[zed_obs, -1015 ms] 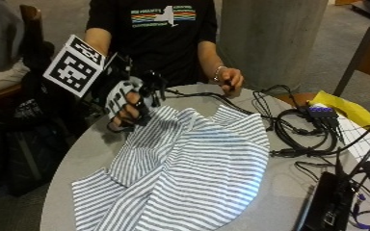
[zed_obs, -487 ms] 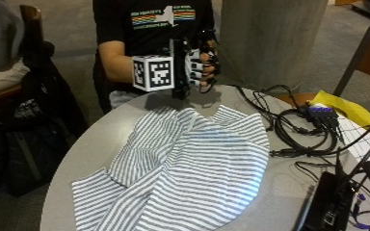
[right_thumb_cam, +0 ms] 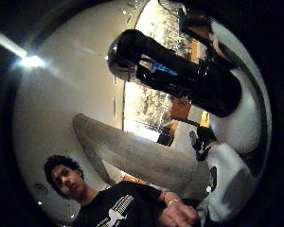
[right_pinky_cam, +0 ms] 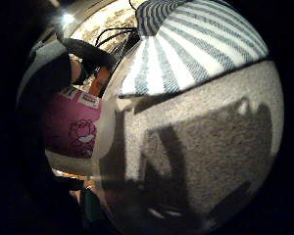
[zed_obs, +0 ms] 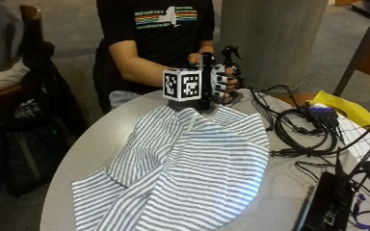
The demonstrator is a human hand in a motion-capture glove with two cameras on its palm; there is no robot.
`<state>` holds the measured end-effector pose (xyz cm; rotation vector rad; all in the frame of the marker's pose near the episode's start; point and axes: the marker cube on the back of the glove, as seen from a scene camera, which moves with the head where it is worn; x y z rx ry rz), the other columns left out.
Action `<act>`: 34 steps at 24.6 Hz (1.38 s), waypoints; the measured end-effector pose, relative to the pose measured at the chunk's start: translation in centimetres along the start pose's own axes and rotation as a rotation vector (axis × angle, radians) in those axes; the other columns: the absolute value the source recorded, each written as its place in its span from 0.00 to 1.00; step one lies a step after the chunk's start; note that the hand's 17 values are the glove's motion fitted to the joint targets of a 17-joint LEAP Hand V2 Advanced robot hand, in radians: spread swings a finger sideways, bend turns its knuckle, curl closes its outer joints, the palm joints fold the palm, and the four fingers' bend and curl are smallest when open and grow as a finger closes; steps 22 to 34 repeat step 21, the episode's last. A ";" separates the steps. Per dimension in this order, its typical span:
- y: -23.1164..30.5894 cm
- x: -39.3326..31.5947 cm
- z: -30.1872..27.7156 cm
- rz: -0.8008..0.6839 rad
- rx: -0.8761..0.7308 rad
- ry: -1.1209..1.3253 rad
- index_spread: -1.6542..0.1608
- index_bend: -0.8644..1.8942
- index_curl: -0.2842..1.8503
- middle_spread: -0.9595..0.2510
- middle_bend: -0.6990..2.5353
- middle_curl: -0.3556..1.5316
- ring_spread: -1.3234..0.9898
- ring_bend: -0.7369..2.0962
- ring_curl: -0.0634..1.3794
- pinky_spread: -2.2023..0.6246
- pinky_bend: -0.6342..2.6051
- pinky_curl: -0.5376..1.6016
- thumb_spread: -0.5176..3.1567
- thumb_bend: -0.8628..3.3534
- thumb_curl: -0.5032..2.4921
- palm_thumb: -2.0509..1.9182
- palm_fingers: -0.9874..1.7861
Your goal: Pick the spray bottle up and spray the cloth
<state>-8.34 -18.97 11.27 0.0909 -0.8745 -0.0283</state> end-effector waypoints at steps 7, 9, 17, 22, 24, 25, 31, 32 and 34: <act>2.8 -0.7 -3.0 0.003 -0.002 0.151 0.80 0.32 0.26 0.76 0.29 0.45 0.55 0.41 0.33 0.80 0.32 0.44 0.34 0.19 0.35 0.75 0.63; 4.3 -1.1 -4.8 0.001 0.025 0.214 0.79 0.32 0.25 0.77 0.29 0.44 0.56 0.40 0.33 0.80 0.33 0.44 0.35 0.19 0.34 0.75 0.62; 12.8 -1.4 -12.8 0.043 0.203 0.557 0.78 0.36 0.24 0.78 0.32 0.44 0.58 0.37 0.29 0.82 0.32 0.43 0.37 0.20 0.33 0.73 0.62; 15.8 -0.5 -15.5 0.092 0.239 0.632 0.78 0.38 0.25 0.79 0.31 0.44 0.59 0.36 0.29 0.83 0.30 0.42 0.38 0.20 0.32 0.73 0.63; 15.8 -0.5 -15.5 0.092 0.239 0.632 0.78 0.38 0.25 0.79 0.31 0.44 0.59 0.36 0.29 0.83 0.30 0.42 0.38 0.20 0.32 0.73 0.63; 15.8 -0.5 -15.5 0.092 0.239 0.632 0.78 0.38 0.25 0.79 0.31 0.44 0.59 0.36 0.29 0.83 0.30 0.42 0.38 0.20 0.32 0.73 0.63; 15.8 -0.5 -15.5 0.092 0.239 0.632 0.78 0.38 0.25 0.79 0.31 0.44 0.59 0.36 0.29 0.83 0.30 0.42 0.38 0.20 0.32 0.73 0.63; 15.8 -0.5 -15.5 0.092 0.239 0.632 0.78 0.38 0.25 0.79 0.31 0.44 0.59 0.36 0.29 0.83 0.30 0.42 0.38 0.20 0.32 0.73 0.63; 15.8 -0.5 -15.5 0.092 0.239 0.632 0.78 0.38 0.25 0.79 0.31 0.44 0.59 0.36 0.29 0.83 0.30 0.42 0.38 0.20 0.32 0.73 0.63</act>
